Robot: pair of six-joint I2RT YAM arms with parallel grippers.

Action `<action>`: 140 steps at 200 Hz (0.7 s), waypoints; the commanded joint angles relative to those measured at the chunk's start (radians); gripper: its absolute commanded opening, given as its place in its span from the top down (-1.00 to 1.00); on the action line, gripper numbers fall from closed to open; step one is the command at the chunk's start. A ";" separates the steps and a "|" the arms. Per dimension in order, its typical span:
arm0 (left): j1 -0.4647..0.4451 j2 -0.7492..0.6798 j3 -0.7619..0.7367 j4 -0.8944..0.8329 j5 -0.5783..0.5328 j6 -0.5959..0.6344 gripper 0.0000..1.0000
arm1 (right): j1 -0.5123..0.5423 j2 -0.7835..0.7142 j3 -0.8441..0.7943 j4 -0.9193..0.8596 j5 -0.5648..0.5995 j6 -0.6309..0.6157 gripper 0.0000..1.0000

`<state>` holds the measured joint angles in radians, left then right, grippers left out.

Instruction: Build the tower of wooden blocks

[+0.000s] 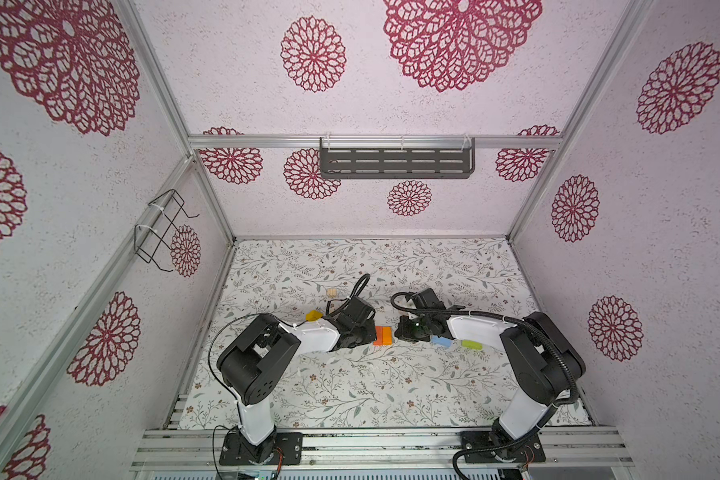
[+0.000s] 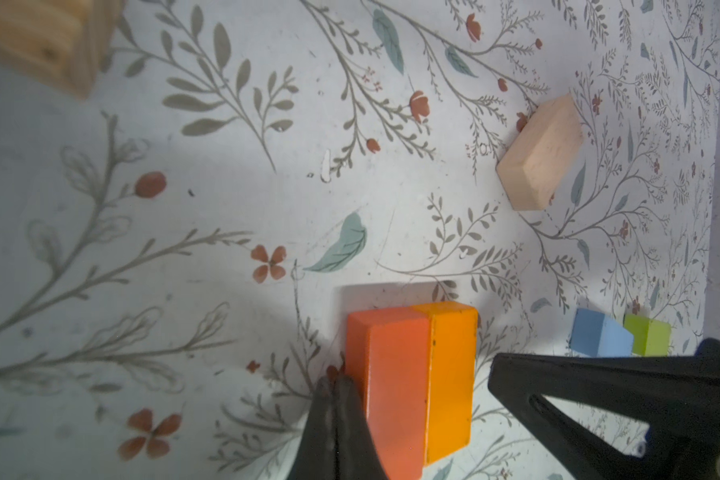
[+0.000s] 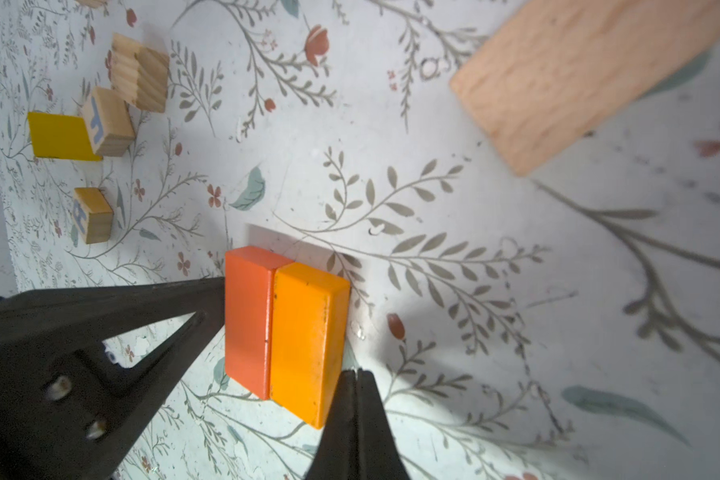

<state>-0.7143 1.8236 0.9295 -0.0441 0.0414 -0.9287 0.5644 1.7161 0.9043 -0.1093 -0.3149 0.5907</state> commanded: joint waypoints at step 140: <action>-0.017 -0.267 0.012 -0.270 -0.227 0.047 0.32 | -0.050 -0.216 0.086 -0.358 0.276 -0.081 0.10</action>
<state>-0.7204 1.6325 0.9432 -0.2268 -0.0906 -0.8974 0.5209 1.5578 0.9512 -0.3187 -0.1829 0.5316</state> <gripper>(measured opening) 0.147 0.418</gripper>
